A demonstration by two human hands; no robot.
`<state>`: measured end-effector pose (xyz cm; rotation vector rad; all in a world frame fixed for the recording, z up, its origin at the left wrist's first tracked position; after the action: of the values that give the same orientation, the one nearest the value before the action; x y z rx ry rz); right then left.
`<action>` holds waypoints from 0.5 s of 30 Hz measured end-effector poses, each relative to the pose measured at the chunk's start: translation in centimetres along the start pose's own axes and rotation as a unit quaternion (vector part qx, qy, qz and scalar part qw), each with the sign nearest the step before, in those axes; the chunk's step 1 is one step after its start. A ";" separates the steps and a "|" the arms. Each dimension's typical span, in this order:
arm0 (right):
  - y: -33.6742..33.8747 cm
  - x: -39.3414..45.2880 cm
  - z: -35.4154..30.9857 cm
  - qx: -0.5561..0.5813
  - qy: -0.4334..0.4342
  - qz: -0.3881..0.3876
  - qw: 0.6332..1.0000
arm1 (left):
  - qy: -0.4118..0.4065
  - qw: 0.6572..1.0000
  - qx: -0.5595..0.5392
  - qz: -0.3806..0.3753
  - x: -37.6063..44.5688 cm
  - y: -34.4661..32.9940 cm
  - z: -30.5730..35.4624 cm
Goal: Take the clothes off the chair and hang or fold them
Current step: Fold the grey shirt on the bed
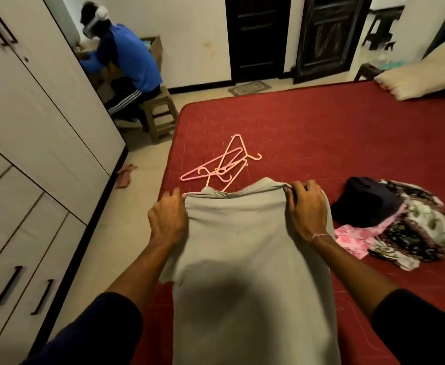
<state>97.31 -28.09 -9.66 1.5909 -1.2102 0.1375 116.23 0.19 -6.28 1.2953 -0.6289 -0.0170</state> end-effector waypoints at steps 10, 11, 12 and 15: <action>-24.9 -3.4 10.9 -0.017 -0.068 -0.147 0.987 | 0.195 0.959 -0.161 -0.126 2.4 -28.3 -1.9; -26.3 -3.7 11.4 -0.016 -0.071 -0.158 0.985 | 0.194 0.960 -0.151 -0.131 2.3 -29.8 -2.0; -27.8 -3.9 12.0 -0.016 -0.073 -0.169 0.983 | 0.189 0.963 -0.137 -0.137 2.3 -31.4 -2.0; -31.2 -4.4 13.3 -0.021 -0.083 -0.198 0.977 | 0.161 0.970 -0.113 -0.143 2.7 -34.9 -1.9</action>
<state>112.14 -38.81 -38.51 1.8005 -0.9889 -0.2789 130.81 -9.42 -36.67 1.1261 -0.1539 -0.1099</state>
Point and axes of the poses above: each hand's wrist, its own x-axis towards the middle knuckle, its own y-axis out of the back of the hand, z = x × y, the point moved 8 cm from there along x, towards the middle knuckle, and after that the axes turned 8 degrees about z, right-handed, at the moved point
